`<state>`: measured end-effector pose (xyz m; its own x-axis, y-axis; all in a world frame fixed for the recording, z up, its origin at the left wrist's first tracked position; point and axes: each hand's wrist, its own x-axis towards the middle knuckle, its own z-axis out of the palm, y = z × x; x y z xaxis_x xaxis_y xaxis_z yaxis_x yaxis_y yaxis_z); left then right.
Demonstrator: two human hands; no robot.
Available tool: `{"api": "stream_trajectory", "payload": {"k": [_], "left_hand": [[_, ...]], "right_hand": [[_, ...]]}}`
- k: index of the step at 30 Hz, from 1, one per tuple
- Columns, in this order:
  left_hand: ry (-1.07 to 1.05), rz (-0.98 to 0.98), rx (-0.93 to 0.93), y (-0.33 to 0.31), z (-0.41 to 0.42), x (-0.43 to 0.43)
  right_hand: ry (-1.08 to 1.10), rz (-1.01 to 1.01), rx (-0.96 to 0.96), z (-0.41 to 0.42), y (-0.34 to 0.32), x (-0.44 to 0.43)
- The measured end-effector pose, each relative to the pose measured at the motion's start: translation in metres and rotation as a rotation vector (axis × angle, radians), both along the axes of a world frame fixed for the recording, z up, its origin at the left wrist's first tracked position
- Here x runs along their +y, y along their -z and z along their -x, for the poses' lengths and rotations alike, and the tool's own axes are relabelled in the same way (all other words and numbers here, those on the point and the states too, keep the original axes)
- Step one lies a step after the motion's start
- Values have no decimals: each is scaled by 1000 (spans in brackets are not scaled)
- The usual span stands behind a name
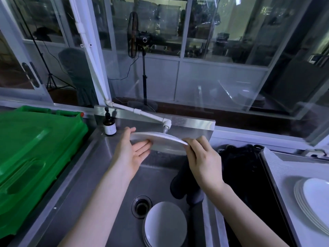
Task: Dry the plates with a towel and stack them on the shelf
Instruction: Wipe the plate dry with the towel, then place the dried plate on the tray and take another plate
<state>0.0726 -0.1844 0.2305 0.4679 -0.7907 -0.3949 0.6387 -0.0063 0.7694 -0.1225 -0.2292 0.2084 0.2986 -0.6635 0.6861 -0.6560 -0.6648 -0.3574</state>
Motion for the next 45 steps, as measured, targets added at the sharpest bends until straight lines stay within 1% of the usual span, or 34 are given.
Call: {"api": "stream_trajectory", "payload": {"k": [3,5,6,7,8,10,12,15,18,20,24,26,29,34,37,38,39,40,42,43,44,45], "left_hand": [[177,-79,-403,14,3,-3],[166,-126,-659,32,5,-4],[149,-140,-747,41,8,-5],[149,-137,-790,48,13,-5],[164,-117,-797,54,21,-7],[192,-61,-752,60,42,-15],[191,-36,-720,58,63,-24],[198,-6,-727,54,94,-39],[260,-6,-746,49,131,-55],[307,-18,-763,47,158,-66],[409,-15,-757,46,214,-88],[451,-4,-762,49,242,-99],[507,9,-746,56,288,-111],[638,21,-737,73,365,-119],[738,50,-726,89,418,-125],[743,54,-745,91,433,-126],[727,51,-802,95,448,-127],[705,40,-900,103,460,-130],[668,38,-1166,116,470,-129],[620,61,-1245,122,469,-128],[605,90,-1285,129,469,-129],[626,58,-1269,137,469,-123]], "right_hand": [[37,-176,-75,19,2,-7],[67,-276,-144,37,3,-12],[84,-315,-179,47,4,-15],[98,-359,-223,57,5,-16],[105,-408,-272,67,6,-16],[104,-500,-366,87,6,-16],[120,-554,-424,108,6,-15],[189,-539,-440,143,5,-11],[268,-492,-454,182,-1,-5],[317,-490,-412,211,-4,1],[357,-519,-262,278,-5,11],[372,-553,-191,314,-4,16],[419,-625,-141,364,4,20],[560,-679,-182,436,30,23],[502,-723,-222,461,49,14],[482,-745,-238,461,56,9],[488,-779,-253,461,66,3],[510,-807,-252,462,78,-3],[527,-856,-229,459,106,-4],[521,-867,-224,459,117,-4],[520,-872,-223,460,125,-5],[515,-871,-232,462,134,-4]]}}
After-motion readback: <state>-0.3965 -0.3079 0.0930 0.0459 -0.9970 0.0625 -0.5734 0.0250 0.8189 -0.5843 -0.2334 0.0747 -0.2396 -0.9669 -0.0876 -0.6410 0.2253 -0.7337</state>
